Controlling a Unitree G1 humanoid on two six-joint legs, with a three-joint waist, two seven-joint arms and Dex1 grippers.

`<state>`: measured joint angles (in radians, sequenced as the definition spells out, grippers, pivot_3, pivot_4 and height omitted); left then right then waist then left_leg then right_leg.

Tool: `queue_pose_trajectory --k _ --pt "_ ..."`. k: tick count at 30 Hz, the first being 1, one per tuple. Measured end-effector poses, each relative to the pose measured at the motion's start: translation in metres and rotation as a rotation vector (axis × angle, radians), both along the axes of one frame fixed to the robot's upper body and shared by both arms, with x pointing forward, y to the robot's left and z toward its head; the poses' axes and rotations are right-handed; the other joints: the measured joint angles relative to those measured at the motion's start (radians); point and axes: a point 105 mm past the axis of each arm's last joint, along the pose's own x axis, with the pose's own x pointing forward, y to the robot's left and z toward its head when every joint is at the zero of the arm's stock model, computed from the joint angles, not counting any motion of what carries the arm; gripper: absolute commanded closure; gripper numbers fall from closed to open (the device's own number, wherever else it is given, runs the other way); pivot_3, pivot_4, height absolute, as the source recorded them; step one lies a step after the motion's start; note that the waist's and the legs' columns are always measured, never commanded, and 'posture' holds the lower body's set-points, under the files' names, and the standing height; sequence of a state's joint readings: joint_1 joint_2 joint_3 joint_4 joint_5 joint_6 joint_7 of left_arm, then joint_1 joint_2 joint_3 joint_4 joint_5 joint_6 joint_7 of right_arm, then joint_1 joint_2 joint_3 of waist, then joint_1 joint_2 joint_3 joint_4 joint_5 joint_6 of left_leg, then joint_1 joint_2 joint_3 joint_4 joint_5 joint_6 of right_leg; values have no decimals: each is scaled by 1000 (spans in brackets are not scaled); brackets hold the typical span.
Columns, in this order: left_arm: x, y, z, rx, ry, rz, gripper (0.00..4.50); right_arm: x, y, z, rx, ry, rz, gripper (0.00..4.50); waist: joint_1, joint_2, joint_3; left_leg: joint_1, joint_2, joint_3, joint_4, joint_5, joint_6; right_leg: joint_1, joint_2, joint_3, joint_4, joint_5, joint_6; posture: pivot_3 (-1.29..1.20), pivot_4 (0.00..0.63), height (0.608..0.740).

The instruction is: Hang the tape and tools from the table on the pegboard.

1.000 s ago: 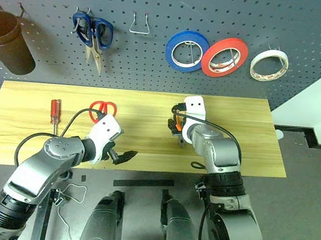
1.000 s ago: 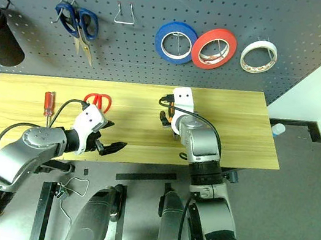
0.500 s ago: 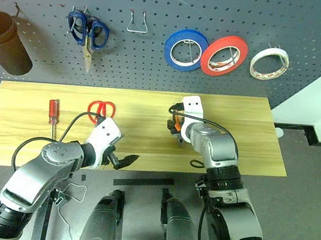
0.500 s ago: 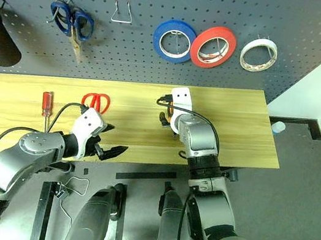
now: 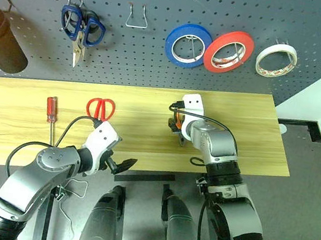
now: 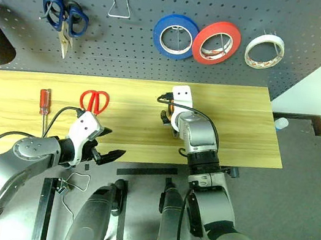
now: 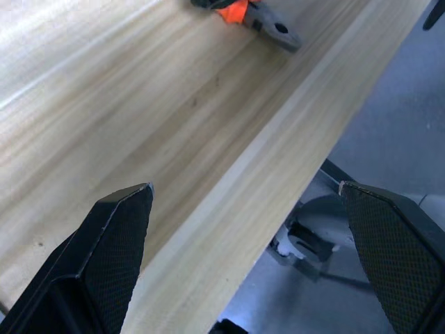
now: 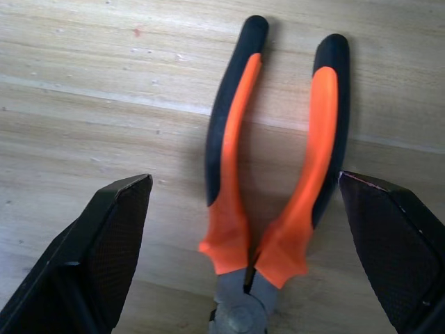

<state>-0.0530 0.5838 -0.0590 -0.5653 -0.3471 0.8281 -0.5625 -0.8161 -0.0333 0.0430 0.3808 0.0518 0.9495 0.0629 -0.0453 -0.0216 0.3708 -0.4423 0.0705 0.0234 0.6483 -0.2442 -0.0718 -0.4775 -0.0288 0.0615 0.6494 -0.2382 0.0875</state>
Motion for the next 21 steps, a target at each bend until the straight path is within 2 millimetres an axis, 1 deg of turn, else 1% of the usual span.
queue_pose_trajectory --k 9,14,18,21 --pt "-1 -1 0 -7 11 -2 0 -1 -8 -4 -16 35 -38 32 -1 -1 9 0 0 0 0 0 0 -1 0 0 0 0 0 -19 445 721" --pt "-2 -4 4 -10 -2 -8 0 -2 -10 -9 -23 55 -42 32 -1 -1 12 0 0 0 0 0 0 -1 0 0 0 0 0 -21 450 721" --pt "-4 -5 5 -15 -5 -13 0 -1 -10 -7 -24 55 -41 32 -2 0 15 0 0 0 0 0 0 -1 0 0 0 0 0 -24 453 721" --pt "-4 -5 5 -17 -3 -10 0 0 -12 -7 -27 54 -44 640 -2 0 16 0 0 0 0 0 0 -1 0 0 0 0 0 -24 452 721"
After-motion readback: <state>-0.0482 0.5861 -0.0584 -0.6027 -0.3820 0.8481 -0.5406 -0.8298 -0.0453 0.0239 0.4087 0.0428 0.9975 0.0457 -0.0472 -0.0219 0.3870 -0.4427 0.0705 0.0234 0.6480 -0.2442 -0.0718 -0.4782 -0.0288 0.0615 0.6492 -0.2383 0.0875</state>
